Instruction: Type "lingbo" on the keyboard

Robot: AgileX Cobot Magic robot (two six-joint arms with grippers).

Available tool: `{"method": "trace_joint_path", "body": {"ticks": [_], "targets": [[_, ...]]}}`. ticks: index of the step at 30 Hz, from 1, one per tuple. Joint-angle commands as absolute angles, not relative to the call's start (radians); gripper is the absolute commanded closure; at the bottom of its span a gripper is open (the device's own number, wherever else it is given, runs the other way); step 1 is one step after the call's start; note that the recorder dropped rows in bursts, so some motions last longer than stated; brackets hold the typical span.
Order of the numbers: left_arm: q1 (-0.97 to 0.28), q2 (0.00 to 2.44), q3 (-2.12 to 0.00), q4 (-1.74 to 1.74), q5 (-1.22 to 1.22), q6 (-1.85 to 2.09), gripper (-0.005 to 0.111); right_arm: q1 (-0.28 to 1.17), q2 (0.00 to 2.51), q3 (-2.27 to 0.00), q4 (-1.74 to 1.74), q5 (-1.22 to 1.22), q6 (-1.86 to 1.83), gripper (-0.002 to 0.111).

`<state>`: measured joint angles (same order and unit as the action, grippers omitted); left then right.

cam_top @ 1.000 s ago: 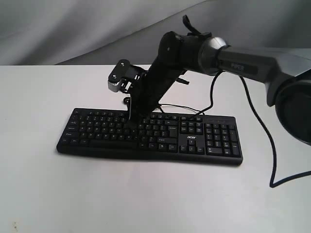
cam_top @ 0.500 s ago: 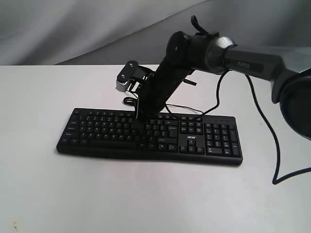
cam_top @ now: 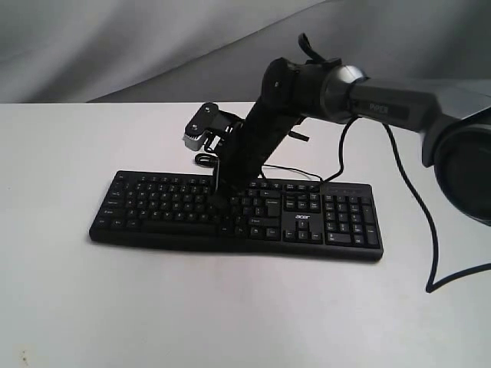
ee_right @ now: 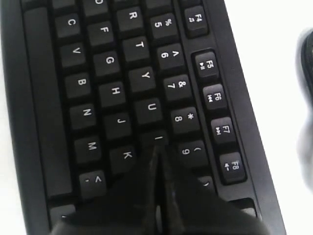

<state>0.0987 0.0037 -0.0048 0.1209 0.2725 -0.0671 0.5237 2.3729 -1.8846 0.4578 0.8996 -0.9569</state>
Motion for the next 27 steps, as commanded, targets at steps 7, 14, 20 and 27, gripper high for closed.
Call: {"method": "trace_joint_path", "body": {"ticks": [7,14,20,27], "targets": [[0.1,0.0,0.0,0.117,0.267,-0.069,0.106,0.514,2.38,-1.88,0.458,0.893,-0.959,0.108],[0.1,0.0,0.0,0.117,0.267,-0.069,0.106,0.514,2.38,-1.88,0.458,0.893,-0.959,0.108],[0.1,0.0,0.0,0.117,0.267,-0.069,0.106,0.514,2.38,-1.867,0.458,0.889,-0.962,0.108],[0.1,0.0,0.0,0.117,0.267,-0.069,0.106,0.514,2.392,-1.868,0.458,0.891,-0.964,0.108]]}}
